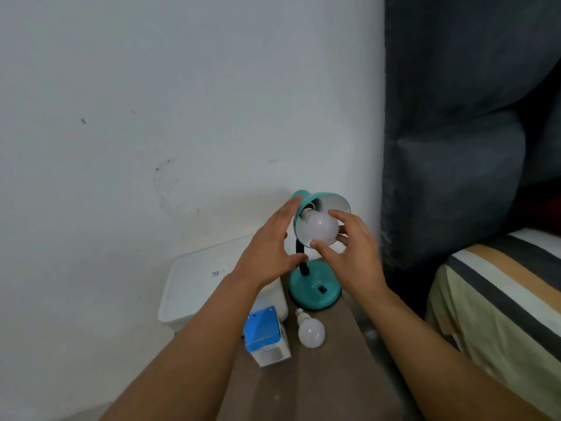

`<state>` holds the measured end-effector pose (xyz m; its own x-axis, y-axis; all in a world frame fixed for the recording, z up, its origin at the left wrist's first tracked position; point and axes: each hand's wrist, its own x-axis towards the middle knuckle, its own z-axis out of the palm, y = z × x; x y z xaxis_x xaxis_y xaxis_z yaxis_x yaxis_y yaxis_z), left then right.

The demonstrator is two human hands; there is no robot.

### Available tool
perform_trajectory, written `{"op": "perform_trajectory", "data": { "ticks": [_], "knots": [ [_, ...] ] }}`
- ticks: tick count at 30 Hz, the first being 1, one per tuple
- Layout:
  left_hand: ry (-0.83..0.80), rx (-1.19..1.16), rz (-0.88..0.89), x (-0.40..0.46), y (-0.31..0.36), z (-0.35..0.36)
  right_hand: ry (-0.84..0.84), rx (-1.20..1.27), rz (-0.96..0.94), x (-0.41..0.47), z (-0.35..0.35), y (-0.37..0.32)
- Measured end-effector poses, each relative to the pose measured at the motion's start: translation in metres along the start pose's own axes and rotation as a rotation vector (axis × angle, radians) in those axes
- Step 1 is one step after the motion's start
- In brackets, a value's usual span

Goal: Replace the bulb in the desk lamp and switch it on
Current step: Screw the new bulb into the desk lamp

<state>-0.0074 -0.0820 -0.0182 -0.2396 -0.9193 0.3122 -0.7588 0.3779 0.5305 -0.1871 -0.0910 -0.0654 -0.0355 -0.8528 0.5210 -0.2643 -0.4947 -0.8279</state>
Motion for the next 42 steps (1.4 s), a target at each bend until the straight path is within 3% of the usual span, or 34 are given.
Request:
{"op": "perform_trajectory", "data": {
  "ticks": [11,21,25,32,37,42],
  "knots": [
    [0.051,0.065,0.108,0.013,-0.006,0.004,0.017,-0.105,-0.025,0.009,0.011,0.01],
    [0.041,0.027,0.101,0.013,-0.009,0.003,-0.043,-0.184,-0.002,0.006,0.015,0.012],
    [0.039,0.024,0.08,0.013,-0.009,0.004,0.005,-0.206,0.016,0.008,0.014,0.009],
    [0.03,0.012,0.077,0.014,-0.01,0.004,-0.009,-0.177,-0.011,0.008,0.014,0.006],
    [0.029,0.004,0.076,0.013,-0.01,0.004,0.018,-0.108,0.091,0.009,0.014,0.007],
    [0.029,-0.001,0.075,0.013,-0.008,0.003,-0.046,-0.115,0.019,0.007,0.015,0.011]
  ]
}}
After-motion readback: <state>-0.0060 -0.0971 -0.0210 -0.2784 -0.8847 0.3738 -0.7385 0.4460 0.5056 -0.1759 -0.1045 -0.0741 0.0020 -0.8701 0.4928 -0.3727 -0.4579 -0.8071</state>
